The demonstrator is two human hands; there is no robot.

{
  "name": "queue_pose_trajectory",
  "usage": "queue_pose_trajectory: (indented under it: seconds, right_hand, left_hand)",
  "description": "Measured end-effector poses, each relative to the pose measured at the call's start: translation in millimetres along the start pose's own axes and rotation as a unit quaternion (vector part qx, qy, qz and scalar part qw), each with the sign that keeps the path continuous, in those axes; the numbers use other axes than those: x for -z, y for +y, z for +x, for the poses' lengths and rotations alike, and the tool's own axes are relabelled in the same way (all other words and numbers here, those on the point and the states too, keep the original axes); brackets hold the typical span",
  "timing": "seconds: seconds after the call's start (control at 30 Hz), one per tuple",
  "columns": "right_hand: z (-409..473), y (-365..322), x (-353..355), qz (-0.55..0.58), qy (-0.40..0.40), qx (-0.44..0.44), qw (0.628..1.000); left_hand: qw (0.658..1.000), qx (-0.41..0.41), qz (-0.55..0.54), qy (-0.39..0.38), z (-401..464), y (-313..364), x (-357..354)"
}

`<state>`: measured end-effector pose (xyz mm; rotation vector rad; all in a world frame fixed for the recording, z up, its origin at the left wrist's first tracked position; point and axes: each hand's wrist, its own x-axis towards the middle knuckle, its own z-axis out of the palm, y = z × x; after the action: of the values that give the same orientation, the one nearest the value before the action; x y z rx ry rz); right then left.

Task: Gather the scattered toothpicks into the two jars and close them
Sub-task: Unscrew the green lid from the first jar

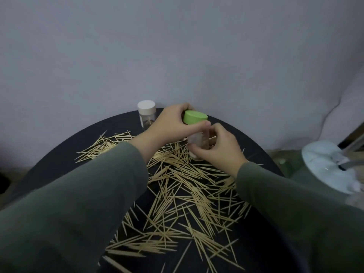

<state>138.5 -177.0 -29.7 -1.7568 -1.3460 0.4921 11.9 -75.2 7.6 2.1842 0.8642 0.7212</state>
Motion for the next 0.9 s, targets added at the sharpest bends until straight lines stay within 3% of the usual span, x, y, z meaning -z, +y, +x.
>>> queue_pose_trajectory:
  seconds: [0.43,0.6,0.8,0.9]
  right_hand:
    - [-98,-9,50,-0.029,0.029,0.018,0.999]
    - [-126,-2,69,-0.065,-0.022,0.025,0.997]
    - [-145,8,93,-0.107,-0.085,0.028,0.990]
    - [-150,16,99,-0.127,-0.123,0.028,0.984]
  left_hand:
    - [0.997,-0.052,-0.045,0.020,-78,62,-37]
    - [0.997,-0.013,-0.074,0.021,-104,80,-55]
    - [0.974,0.057,-0.220,0.007,-126,94,-72]
    - [0.972,0.074,-0.222,-0.009,-138,95,-74]
